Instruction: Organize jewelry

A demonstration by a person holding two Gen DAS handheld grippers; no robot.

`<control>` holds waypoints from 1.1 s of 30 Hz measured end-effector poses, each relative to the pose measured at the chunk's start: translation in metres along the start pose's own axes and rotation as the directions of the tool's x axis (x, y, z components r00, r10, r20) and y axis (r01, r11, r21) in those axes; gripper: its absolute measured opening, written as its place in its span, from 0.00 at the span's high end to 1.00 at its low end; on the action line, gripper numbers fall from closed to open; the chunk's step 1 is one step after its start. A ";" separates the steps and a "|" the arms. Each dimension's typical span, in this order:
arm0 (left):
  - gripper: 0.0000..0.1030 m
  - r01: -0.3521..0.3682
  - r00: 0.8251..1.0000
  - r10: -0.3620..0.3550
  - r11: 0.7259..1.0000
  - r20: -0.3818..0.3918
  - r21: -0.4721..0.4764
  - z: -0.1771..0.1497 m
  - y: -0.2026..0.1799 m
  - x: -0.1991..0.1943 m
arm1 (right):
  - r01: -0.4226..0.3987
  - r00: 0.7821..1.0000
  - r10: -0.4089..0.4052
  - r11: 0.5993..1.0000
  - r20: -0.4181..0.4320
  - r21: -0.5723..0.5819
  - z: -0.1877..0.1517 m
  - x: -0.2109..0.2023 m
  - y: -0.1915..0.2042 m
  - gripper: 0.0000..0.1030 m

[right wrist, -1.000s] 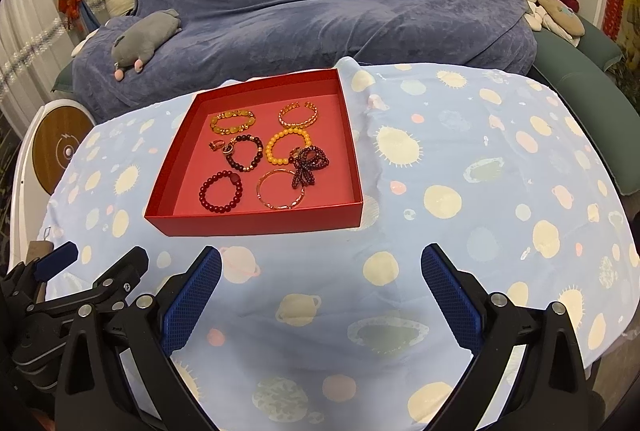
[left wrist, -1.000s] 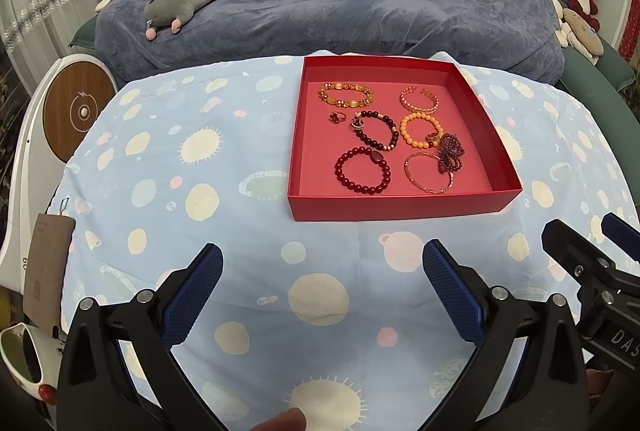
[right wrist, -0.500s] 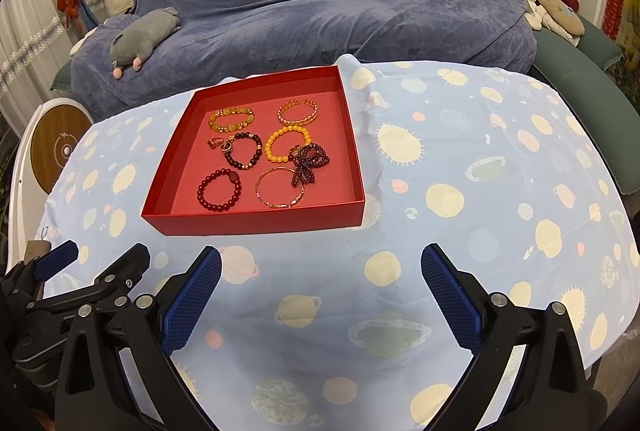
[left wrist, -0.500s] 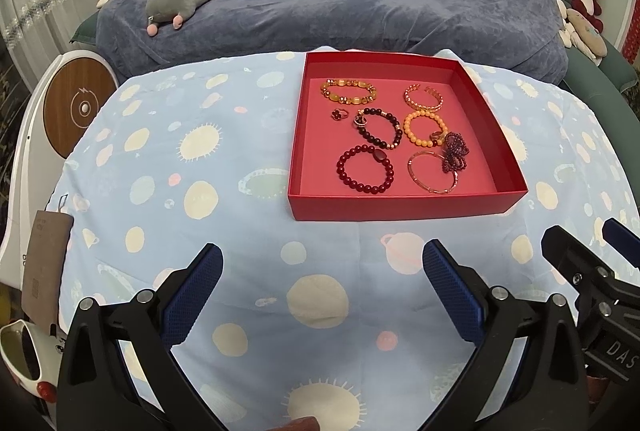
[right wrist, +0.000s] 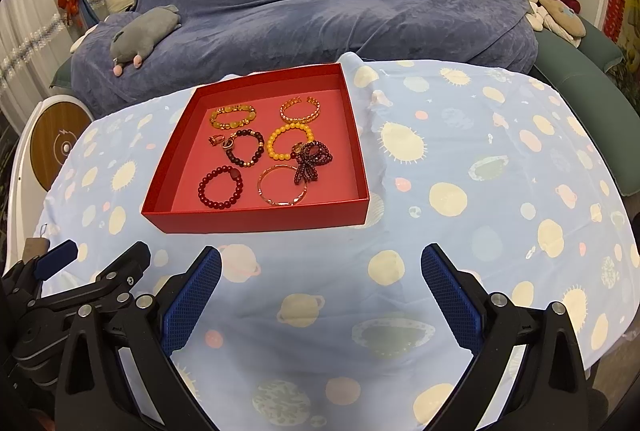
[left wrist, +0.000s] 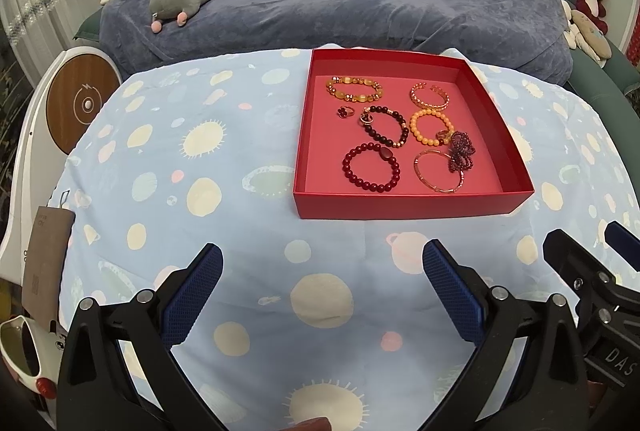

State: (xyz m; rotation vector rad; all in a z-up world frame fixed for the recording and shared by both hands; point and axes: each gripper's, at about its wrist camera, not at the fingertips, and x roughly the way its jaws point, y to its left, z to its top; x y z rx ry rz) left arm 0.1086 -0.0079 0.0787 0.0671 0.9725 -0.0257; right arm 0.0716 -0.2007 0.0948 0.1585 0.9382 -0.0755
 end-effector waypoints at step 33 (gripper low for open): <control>0.07 -0.013 1.000 0.013 1.000 -0.019 -0.018 -0.002 0.002 0.010 | 0.004 1.000 -0.004 1.000 -0.009 -0.010 -0.005 0.011 0.004 0.06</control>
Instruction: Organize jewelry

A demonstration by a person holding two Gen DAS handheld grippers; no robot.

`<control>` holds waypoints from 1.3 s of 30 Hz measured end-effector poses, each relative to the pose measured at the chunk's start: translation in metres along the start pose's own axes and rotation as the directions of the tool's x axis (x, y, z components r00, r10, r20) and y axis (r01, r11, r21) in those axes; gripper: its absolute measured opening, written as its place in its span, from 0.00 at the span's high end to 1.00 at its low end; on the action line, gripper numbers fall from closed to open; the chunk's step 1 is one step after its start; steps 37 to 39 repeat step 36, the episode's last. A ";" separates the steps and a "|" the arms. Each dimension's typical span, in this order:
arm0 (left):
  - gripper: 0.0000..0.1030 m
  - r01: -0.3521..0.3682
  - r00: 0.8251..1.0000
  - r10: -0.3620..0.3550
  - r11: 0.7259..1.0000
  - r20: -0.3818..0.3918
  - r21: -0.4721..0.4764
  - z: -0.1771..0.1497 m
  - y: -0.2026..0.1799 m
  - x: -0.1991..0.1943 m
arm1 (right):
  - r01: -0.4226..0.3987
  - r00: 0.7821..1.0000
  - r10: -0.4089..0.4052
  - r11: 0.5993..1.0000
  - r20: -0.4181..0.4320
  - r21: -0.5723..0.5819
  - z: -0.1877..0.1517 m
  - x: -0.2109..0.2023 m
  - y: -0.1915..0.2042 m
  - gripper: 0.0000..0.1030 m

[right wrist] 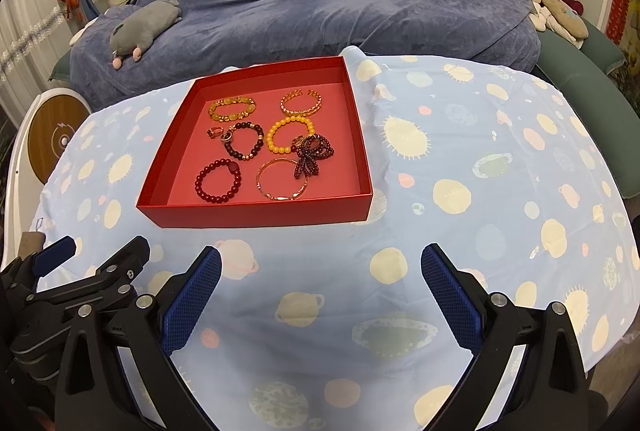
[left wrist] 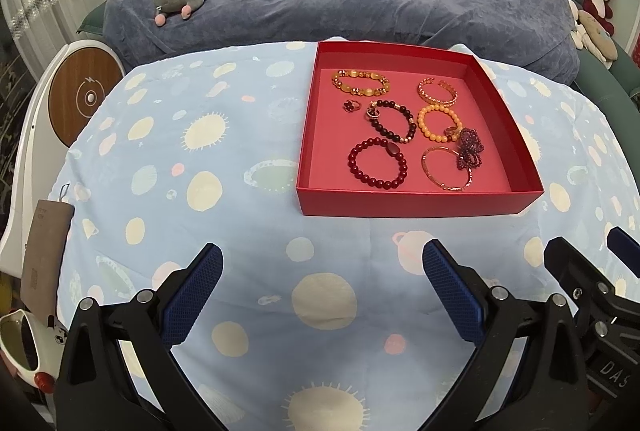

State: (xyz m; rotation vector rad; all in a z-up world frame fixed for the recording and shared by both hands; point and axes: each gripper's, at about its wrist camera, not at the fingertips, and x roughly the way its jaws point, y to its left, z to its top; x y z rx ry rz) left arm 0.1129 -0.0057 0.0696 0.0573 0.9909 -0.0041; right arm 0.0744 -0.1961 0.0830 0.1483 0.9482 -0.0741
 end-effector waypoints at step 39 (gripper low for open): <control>0.07 -0.005 1.000 0.005 1.000 0.002 0.016 0.004 -0.002 0.003 | 0.023 1.000 -0.023 1.000 -0.006 -0.012 0.001 0.003 0.004 0.06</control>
